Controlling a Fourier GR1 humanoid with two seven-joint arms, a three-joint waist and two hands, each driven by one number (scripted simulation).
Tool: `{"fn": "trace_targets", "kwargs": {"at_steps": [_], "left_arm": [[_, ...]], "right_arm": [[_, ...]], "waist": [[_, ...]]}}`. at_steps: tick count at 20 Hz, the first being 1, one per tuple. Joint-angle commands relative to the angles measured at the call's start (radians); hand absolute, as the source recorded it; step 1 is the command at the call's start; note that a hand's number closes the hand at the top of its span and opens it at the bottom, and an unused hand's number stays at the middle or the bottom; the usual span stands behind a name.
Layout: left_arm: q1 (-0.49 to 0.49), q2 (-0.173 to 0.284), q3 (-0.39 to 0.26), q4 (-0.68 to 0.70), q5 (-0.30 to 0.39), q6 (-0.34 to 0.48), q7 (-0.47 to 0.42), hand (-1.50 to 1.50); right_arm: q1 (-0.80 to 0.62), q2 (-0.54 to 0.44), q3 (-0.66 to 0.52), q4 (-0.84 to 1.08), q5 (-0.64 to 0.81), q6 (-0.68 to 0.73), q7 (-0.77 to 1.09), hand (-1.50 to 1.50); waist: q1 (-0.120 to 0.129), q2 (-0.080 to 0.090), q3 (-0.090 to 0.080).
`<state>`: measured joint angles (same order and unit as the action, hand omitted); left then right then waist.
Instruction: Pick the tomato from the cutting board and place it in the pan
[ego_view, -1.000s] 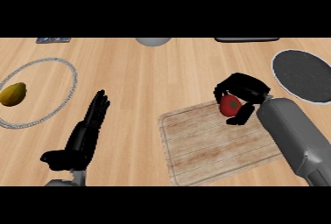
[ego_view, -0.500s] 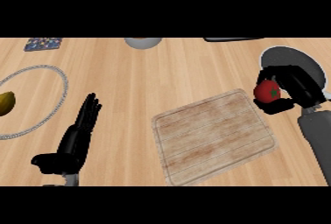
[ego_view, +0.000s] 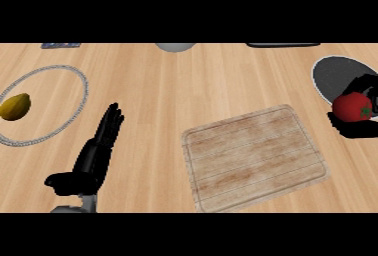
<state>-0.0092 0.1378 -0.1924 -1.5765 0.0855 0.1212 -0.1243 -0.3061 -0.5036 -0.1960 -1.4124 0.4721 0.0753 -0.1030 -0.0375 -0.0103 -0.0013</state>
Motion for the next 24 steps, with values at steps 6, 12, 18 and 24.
{"fn": "trace_targets", "kwargs": {"at_steps": [6,12,18,24], "left_arm": [[-0.034,-0.042,-0.025,0.016,-0.032,-0.01,0.019,0.0],[-0.03,-0.032,-0.027,0.039,-0.03,-0.045,-0.039,0.0],[-0.102,-0.029,-0.01,0.019,-0.018,-0.05,0.041,0.0],[-0.067,-0.023,-0.016,-0.007,-0.01,-0.067,0.026,0.0]], "right_arm": [[-0.111,-0.051,-0.159,0.289,-0.002,-0.127,-0.107,1.5],[-0.237,-0.106,-0.225,0.633,0.09,-0.383,-0.335,1.5],[-0.376,-0.167,-0.329,0.924,0.012,-0.412,-0.475,1.5],[-0.445,-0.249,-0.356,1.059,0.018,-0.421,-0.534,1.5]], "waist": [[0.047,0.013,0.002],[0.077,0.025,0.004],[0.094,0.032,0.007],[0.123,0.041,0.008]]}}
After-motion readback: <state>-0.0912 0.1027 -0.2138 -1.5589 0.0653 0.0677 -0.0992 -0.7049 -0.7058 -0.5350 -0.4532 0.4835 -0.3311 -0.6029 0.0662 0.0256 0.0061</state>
